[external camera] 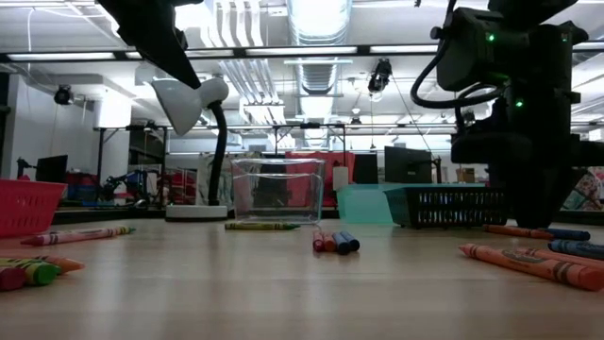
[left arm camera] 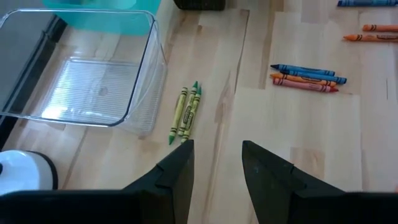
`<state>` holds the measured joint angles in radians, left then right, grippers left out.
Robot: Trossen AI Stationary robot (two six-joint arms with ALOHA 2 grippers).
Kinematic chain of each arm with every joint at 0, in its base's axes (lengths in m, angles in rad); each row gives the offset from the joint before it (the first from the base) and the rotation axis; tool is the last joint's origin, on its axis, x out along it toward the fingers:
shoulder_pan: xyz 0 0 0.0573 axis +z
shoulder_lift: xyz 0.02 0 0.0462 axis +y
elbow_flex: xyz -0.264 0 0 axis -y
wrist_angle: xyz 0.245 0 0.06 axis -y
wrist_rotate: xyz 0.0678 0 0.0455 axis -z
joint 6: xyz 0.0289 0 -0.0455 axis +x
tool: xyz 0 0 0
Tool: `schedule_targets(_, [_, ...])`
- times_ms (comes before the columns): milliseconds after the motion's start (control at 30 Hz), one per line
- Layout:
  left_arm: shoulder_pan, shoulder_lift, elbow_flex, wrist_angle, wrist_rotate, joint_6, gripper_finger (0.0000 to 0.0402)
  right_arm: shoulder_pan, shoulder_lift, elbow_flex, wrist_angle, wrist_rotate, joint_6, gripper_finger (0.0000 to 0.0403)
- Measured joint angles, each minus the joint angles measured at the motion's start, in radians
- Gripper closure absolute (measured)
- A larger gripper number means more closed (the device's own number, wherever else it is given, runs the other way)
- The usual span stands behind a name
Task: Sort crayons
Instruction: Put the blue crayon into the blue bin
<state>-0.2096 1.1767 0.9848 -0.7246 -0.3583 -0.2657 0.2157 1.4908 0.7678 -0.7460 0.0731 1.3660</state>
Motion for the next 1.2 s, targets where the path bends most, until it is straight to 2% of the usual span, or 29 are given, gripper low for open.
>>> schedule_targets(233, [0.000,0.000,0.000,0.000,0.000,0.000,0.0284,0.000,0.013,0.001,0.001,0.005,-0.004,0.0345])
schedule_targets(433, [0.000,0.000,0.000,0.010,0.000,0.000,0.0284,0.000,0.014,0.000,-0.001,0.006,0.000,0.0388])
schedule_targets(667, [0.000,0.000,-0.002,0.032,0.000,0.016,0.0284,0.000,0.005,-0.001,-0.006,0.007,0.001,0.0390])
schedule_targets(833, [-0.001,0.000,-0.027,0.088,0.000,0.022,0.0284,-0.001,-0.064,-0.006,-0.033,0.014,-0.002,0.0391])
schedule_targets(1000, [-0.003,0.000,-0.092,0.157,0.000,0.022,0.0284,0.002,-0.150,0.046,-0.114,0.043,-0.026,0.0391])
schedule_targets(1200, [-0.003,0.000,-0.164,0.239,0.000,0.022,0.0284,0.001,-0.241,0.137,-0.128,0.105,-0.156,0.0391])
